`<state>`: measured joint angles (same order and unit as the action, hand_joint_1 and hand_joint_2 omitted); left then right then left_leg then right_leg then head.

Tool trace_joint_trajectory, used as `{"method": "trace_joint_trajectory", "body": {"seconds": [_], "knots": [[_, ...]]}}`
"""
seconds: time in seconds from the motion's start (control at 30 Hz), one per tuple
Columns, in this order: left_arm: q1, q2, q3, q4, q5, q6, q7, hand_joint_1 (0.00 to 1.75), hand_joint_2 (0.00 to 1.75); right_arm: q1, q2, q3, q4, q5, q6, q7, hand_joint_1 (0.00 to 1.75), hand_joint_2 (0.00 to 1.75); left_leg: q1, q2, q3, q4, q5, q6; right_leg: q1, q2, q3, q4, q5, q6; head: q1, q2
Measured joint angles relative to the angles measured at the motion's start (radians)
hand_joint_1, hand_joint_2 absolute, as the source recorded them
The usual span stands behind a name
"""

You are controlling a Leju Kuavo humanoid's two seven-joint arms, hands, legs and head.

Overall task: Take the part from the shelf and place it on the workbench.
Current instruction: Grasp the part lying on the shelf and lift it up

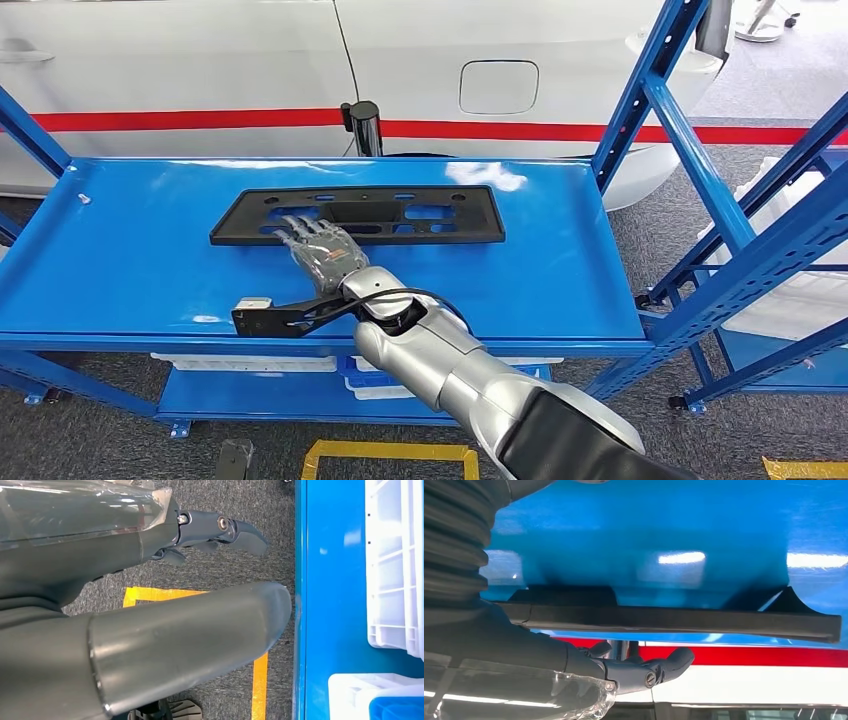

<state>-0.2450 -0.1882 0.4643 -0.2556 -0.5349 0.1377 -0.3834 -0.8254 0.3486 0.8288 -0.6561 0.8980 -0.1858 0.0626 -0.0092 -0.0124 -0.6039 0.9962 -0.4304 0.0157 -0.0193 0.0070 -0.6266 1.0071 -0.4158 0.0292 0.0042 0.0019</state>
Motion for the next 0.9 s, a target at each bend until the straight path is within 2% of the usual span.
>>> {"method": "trace_joint_trajectory", "body": {"seconds": [0.23,0.47,0.67,0.9], "knots": [[-0.004,-0.004,0.000,0.000,-0.001,0.000,0.003,0.00,0.00,-0.008,0.004,0.021,0.017,-0.008,-0.006,0.050,0.00,1.75,0.000,0.000,0.000,0.000,0.000,0.000,0.000,0.000,0.000,0.000,0.000,0.000,0.000,0.000],[-0.008,-0.007,0.001,0.000,0.001,0.003,0.004,0.00,0.00,-0.049,0.003,0.025,0.098,0.042,-0.172,0.117,0.00,1.75,0.000,0.000,0.000,0.000,0.000,0.000,0.000,0.000,0.000,0.000,0.000,0.000,0.000,0.000],[-0.008,-0.006,0.004,0.001,-0.001,-0.003,0.004,0.00,0.00,-0.066,-0.011,-0.080,0.186,0.133,-0.182,0.151,0.00,1.75,0.000,0.000,0.000,0.000,0.000,0.000,0.000,0.000,0.000,0.000,0.000,0.000,0.000,0.000],[-0.009,-0.008,0.005,0.001,-0.025,-0.010,0.006,0.00,0.00,-0.070,-0.023,-0.202,0.216,0.222,-0.193,0.157,0.00,1.75,0.000,0.000,0.001,0.000,0.000,0.000,0.000,0.000,0.000,0.000,0.000,0.000,0.000,0.000]]}}
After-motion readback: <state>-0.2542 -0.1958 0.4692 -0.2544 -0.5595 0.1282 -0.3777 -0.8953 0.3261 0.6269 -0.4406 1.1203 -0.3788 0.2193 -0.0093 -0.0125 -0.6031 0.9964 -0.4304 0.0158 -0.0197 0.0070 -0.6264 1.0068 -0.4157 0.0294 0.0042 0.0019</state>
